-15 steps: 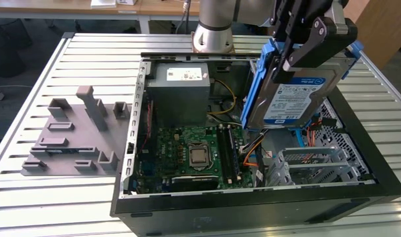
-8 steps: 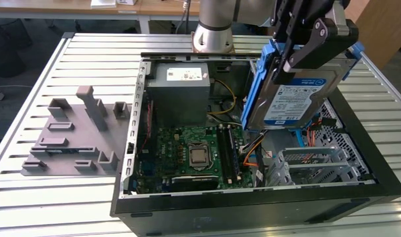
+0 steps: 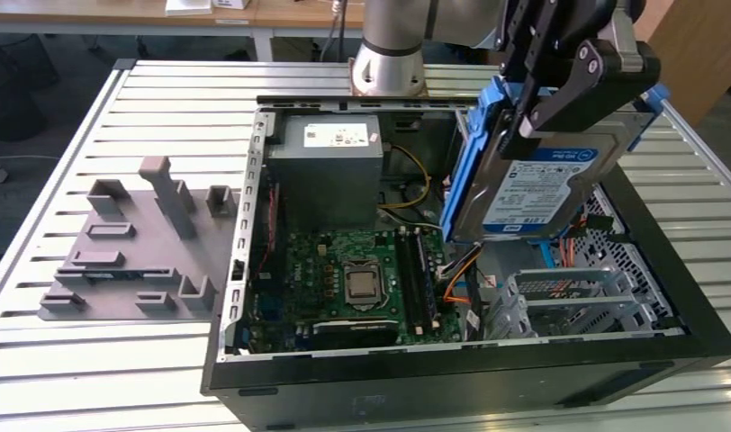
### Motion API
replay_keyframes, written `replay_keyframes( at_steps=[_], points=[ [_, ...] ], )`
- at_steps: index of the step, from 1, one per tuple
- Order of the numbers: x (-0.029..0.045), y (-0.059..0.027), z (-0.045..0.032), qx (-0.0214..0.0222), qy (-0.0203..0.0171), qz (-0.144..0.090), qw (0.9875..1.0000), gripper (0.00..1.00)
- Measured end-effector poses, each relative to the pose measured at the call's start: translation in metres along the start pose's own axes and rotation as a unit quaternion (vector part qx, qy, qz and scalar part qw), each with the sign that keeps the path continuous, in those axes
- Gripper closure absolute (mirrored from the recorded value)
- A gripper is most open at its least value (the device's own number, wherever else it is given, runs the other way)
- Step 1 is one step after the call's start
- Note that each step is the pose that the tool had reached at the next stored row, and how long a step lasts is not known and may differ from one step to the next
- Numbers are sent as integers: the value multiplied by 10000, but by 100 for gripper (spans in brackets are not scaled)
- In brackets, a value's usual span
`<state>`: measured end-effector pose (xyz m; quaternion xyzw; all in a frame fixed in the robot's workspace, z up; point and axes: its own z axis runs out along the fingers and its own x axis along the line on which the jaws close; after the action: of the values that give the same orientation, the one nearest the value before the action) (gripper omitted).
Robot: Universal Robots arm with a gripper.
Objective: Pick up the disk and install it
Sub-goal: 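Insert the disk into the insertion slot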
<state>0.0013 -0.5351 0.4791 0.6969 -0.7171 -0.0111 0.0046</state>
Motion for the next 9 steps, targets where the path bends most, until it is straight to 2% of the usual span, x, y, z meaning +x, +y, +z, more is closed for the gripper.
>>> replay_keyframes(
  at_steps=[4,9],
  points=[
    [18,-2,0,0,2,0,10000,64],
    [26,-65,1,0,2,0,10000,64]
  ],
)
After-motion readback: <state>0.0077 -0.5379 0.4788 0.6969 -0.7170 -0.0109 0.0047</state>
